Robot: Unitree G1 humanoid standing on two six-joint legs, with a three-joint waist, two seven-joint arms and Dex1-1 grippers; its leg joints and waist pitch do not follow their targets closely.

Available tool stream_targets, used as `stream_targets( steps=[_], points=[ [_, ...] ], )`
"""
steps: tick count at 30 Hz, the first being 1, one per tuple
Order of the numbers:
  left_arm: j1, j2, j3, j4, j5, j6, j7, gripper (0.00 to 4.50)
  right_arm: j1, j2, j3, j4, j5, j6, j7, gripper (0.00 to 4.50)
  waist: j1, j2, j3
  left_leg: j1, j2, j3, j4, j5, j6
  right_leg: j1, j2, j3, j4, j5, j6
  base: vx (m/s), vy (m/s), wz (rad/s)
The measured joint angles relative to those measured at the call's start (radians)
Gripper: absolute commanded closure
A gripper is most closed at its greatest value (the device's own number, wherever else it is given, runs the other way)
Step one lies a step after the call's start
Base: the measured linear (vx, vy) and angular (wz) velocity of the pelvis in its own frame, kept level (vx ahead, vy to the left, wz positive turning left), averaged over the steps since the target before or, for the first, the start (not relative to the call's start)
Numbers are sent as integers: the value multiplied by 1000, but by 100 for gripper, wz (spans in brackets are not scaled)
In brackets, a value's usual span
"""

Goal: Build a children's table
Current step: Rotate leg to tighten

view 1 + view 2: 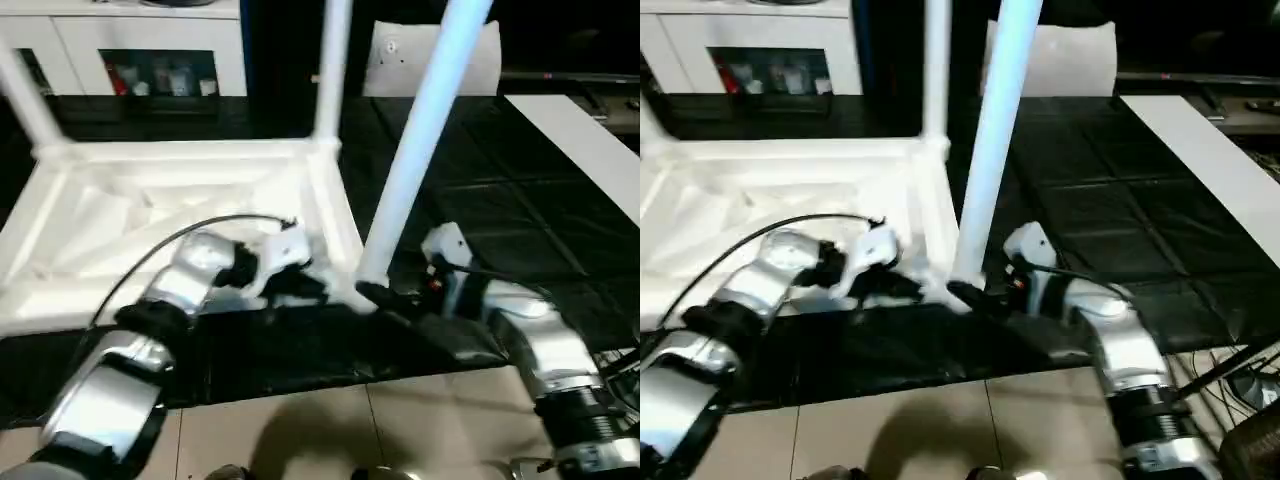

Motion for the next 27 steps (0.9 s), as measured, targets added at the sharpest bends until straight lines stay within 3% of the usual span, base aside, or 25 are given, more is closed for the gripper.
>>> stream_targets(
  steps=[6, 14, 27],
  points=[
    [4, 36, -21, -21, -8, -17, -120, 450, -1, -33, 49, 0, 4, -15, 136, 6, 12, 0, 0, 1, 0, 1, 1, 0, 0, 2, 0, 0, 1, 0, 0, 0, 0, 0],
    [4, 51, -45, -26, -23, -44, -209, 450, -14, -54, 84, 0, 43, 4, 254, 80, 34, -1, 1, 1, 1, 1, 3, 0, 0, 1, 0, 0, 3, 0, 0, 0, 0, 0],
    [4, 59, -81, -34, -50, -44, -213, 450, -34, -41, 115, 3, 48, 11, 305, 186, 36, -2, 1, 1, 1, 1, 8, 0, 0, 1, -1, 1, 7, 0, 0, 0, 0, 0]
  ],
)
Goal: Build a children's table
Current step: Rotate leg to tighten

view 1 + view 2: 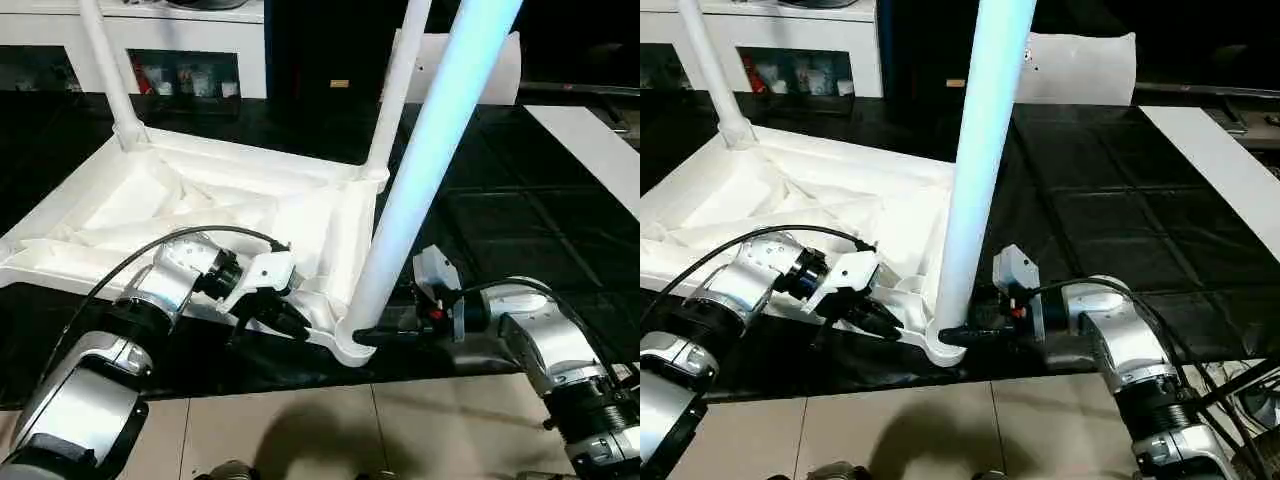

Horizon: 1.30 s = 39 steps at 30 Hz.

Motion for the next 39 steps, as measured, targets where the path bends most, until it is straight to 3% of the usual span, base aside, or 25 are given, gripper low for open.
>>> stream_targets(
  steps=[11, 14, 19, 21, 23, 28, 32, 35, 39],
  points=[
    [-1, -17, 17, -1, -5, 50, 12, 450, 8, 12, -5, -11, 21, 63, -12, 253, 2, 0, 0, 1, 0, 0, 1, 0, 0, 0, 0, 0, 2, 0, 0, 0, 0, 0],
    [-9, -50, 41, 17, 10, 104, 106, 450, 44, 41, -58, -36, 23, 123, -115, 257, 6, 0, 0, 3, 0, 0, 4, 0, 0, 2, -1, 1, 6, 0, 1, 0, 0, 0],
    [-30, -109, 68, 49, 23, 195, 245, 450, 77, 102, -127, -66, -1, 171, -327, 257, -25, 0, 0, 4, -2, 0, 8, 0, 0, 2, -1, 4, 4, -5, 9, 0, 0, 0],
    [-48, -156, 96, 77, 32, 247, 368, 450, 77, 190, -184, -68, -36, 194, -508, 257, -44, 0, 0, 3, -2, 0, 8, 1, -1, 0, -1, 4, 1, -5, 9, 0, 0, 0],
    [-51, -188, 112, 85, 32, 277, 436, 450, 76, 218, -196, -72, -54, 197, -608, 257, -59, 2, -1, 2, -3, -1, 7, 1, -1, 0, -1, 3, -4, -5, 9, 0, 0, 0],
    [-89, -275, 144, 136, 69, 311, 681, 450, -12, 395, -251, 2, -148, 204, -980, 258, -89, 3, -1, 0, -4, -2, 7, 1, -1, -4, -1, 4, -9, -5, 9, 0, 0, 0],
    [-94, -306, 147, 138, 90, 308, 761, 450, -48, 445, -278, 44, -170, 187, -1088, 258, -92, 3, -1, -1, -4, -2, 7, 0, -1, -4, -1, 4, -9, -5, 8, 0, 0, 0],
    [-94, -305, 147, 143, 103, 284, 764, 450, -51, 451, -278, 55, -180, 166, -1097, 187, -89, 3, -1, 0, -4, -2, 5, 0, -1, -4, 0, 4, -8, -2, 6, 0, 0, 0],
    [-94, -287, 131, 148, 118, 234, 743, 450, -51, 472, -278, 57, -180, 149, -1106, 168, -90, 3, -1, 0, -3, -2, 2, 0, -1, -6, 0, 4, -7, -1, 6, 0, 0, 0]
  ],
)
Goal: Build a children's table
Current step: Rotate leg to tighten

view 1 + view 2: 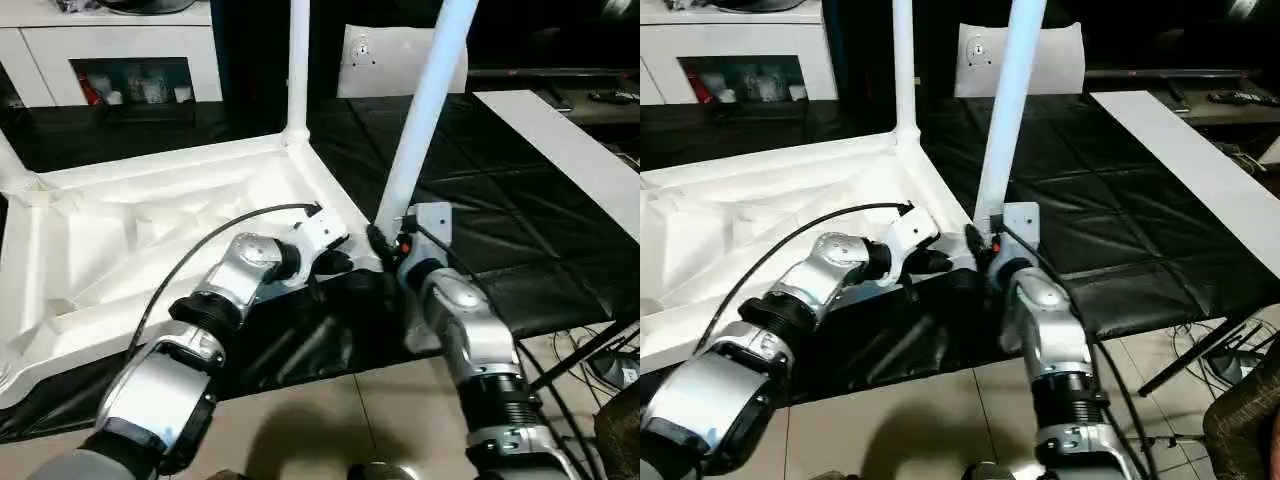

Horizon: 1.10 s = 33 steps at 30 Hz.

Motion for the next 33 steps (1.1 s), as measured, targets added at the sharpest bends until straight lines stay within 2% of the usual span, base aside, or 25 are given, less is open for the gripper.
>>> stream_targets(
  steps=[1, 4, 12, 15, 16, 19, 22, 23, 27, 33],
  points=[
    [0, 4, -4, 0, 6, -12, -6, 450, 1, 0, 1, 0, 0, -5, 0, 143, 0, 0, 0, 0, 0, 0, 0, 0, 0, 0, 0, 0, 0, 0, 0, 0, 0, 0],
    [2, 21, -11, 0, 11, -58, -56, 450, 32, -5, 15, -24, 3, -26, 21, 130, 2, 0, 0, -1, 0, 0, -2, 0, 0, -1, 0, 0, 0, 0, 0, 0, 0, 0],
    [9, 44, -12, -1, 10, -140, -158, 450, 149, -107, 22, -164, 92, -23, 204, 46, 36, 1, 1, -1, 0, 0, -11, -1, 0, -2, 0, -3, 1, 5, -6, 0, 0, 0],
    [10, 49, -12, 0, 9, -156, -178, 450, 181, -139, 33, -213, 100, -32, 255, 31, 44, 1, 2, -1, 1, 0, -10, -1, 0, -2, 0, -3, 1, 5, -6, 0, 0, 0],
    [10, 50, -12, 0, 9, -160, -189, 450, 198, -161, 41, -232, 100, -38, 276, 11, 49, 1, 2, -1, 1, 0, -10, -1, 0, -2, 0, -3, 0, 5, -6, 0, 0, 0],
    [17, 58, -5, 0, 4, -177, -212, 450, 254, -214, 56, -289, 110, -45, 343, 4, 56, 2, 2, 0, 0, 0, -10, -1, 0, -1, 0, -3, 1, 5, -6, 0, 0, 0],
    [33, 62, 30, 0, -33, -176, -240, 450, 315, -256, 61, -369, 156, -28, 409, 4, 57, 3, 2, 1, 0, 1, -10, -1, 0, -1, 0, -2, 1, 5, -5, 0, 0, 0],
    [42, 64, 41, -2, -52, -176, -250, 406, 325, -267, 60, -388, 164, -24, 422, 0, 55, 3, 2, 1, 0, 1, -10, -1, 0, -1, 0, -2, 1, 5, -5, 0, 0, 0],
    [70, 44, 107, -93, -161, -152, -274, 379, 353, -307, 60, -457, 188, 6, 456, 0, 59, -2, 4, -1, 1, 0, -8, -1, 0, -1, 0, -2, 1, 5, -6, 0, 0, 0],
    [124, 84, 177, -223, -229, -85, -275, 322, 378, -316, 60, -555, 288, 56, 507, 0, 53, -1, 3, 1, 1, 0, -9, -1, 0, 0, 0, -3, 1, 5, -6, 0, 0, 0]
  ],
)
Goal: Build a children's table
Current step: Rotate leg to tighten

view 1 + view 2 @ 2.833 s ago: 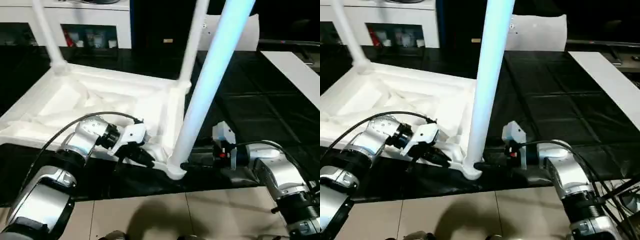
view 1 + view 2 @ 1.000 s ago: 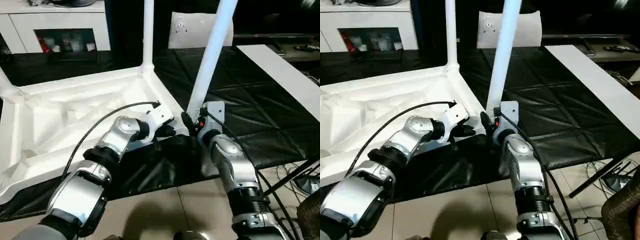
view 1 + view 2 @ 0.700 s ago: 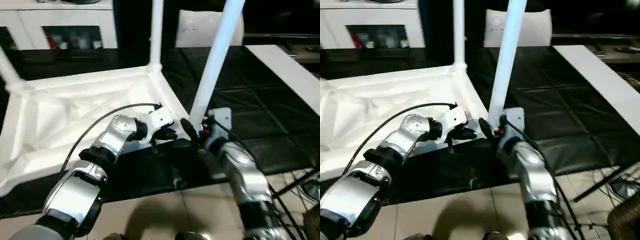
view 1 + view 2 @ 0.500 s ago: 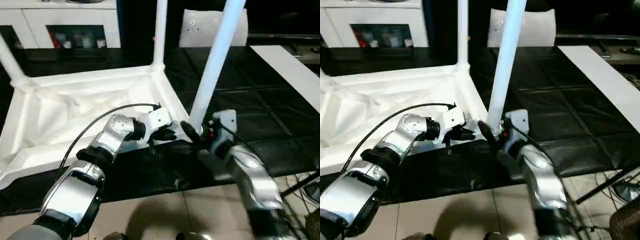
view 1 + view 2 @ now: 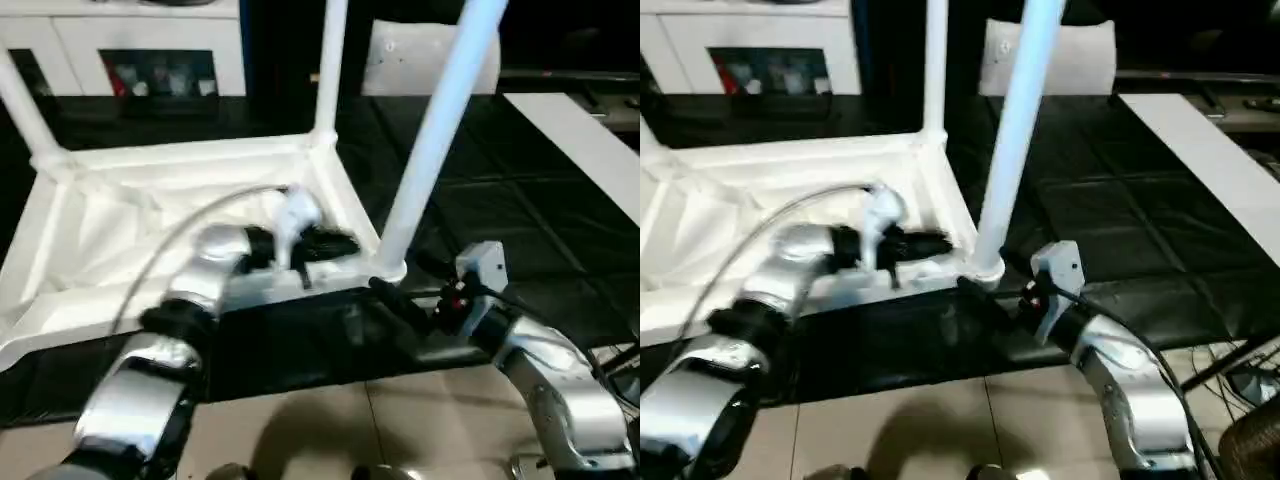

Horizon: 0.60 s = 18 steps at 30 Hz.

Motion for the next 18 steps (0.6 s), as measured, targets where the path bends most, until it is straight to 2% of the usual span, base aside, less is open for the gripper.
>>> stream_targets(
  steps=[5, 8, 9, 13, 14, 18],
  points=[
    [123, 63, 9, -141, -26, 103, -11, 279, -16, 50, 21, -74, 83, 47, 2, 0, -3, 1, 0, 0, 1, 0, 0, 0, 0, 0, 1, 0, 0, 0, 0, 0, 0, 0],
    [208, 109, 27, -261, -51, 182, 1, 264, -50, 80, 21, -73, 88, 61, -28, 0, -1, 1, 0, 0, 1, 0, 0, 0, 0, 0, 1, 0, 0, 0, 0, 0, 0, 0],
    [236, 122, 34, -305, -57, 209, 2, 240, -63, 90, 20, -71, 87, 64, -43, 0, -1, 1, 0, 0, 1, 0, 0, 0, -1, 0, 1, 0, 0, 0, 0, 0, 0, 0],
    [346, 169, 44, -485, -81, 307, 8, 222, -127, 119, 21, -22, 69, 64, -111, 0, 0, 2, 0, 1, 0, 0, 0, 0, -1, 0, 1, 1, 0, 0, 0, 0, 0, 0],
    [402, 199, 43, -572, -88, 348, 10, 211, -155, 130, 21, 13, 47, 56, -144, 0, -1, 2, 0, 1, 0, 0, 0, 0, -2, 0, 1, 1, 0, 0, 0, 0, 0, 0],
    [502, 262, 26, -710, -85, 440, 14, 184, -208, 134, 21, 84, -11, 26, -212, 0, 0, 2, 0, 1, 0, 0, 0, 1, -4, 0, 2, 2, 1, -4, 6, 0, 0, 0]
  ],
)
